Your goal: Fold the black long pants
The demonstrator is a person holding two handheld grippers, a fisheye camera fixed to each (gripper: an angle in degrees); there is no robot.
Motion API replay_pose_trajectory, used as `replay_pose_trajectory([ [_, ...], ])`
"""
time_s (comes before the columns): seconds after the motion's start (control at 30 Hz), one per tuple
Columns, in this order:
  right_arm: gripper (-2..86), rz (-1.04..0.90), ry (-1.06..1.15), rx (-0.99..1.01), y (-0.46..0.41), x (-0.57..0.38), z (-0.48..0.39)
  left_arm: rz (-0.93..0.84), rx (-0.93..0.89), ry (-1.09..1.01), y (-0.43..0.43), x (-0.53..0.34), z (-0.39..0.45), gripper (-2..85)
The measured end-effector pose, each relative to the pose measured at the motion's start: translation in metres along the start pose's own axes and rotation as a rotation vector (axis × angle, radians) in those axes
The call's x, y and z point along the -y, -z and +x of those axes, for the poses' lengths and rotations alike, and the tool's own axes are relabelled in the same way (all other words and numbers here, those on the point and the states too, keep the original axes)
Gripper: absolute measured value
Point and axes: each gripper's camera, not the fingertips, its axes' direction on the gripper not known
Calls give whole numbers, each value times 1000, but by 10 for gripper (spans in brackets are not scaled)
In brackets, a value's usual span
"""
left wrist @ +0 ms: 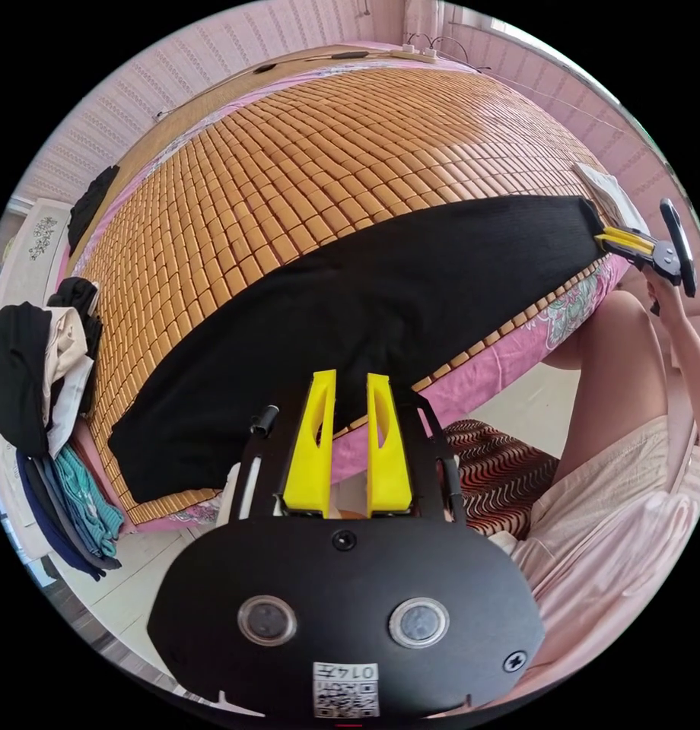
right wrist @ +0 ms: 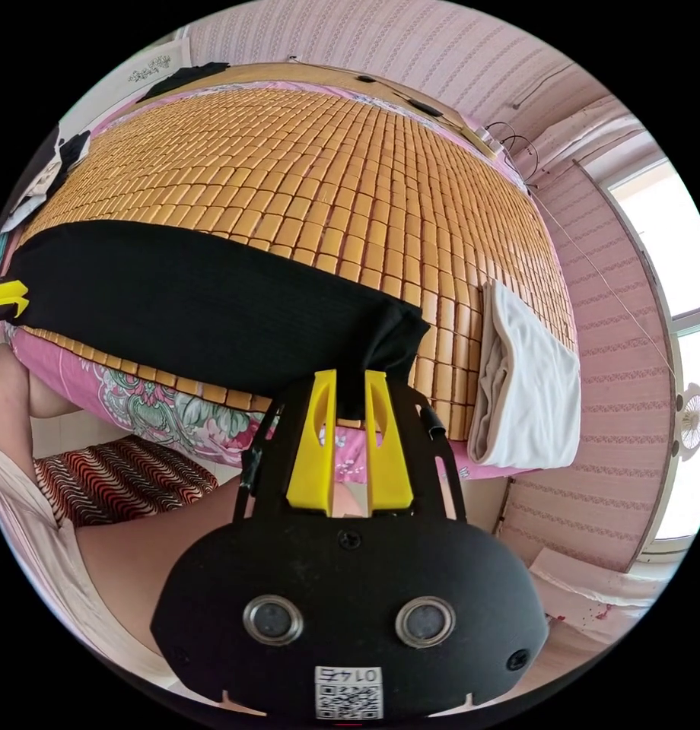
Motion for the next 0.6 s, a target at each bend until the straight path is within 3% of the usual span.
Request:
replay_pose_trajectory([
  [0.6,124,-4,-127,18,-12,-27,86,-67,-29,-17,-25,11,-15,64],
])
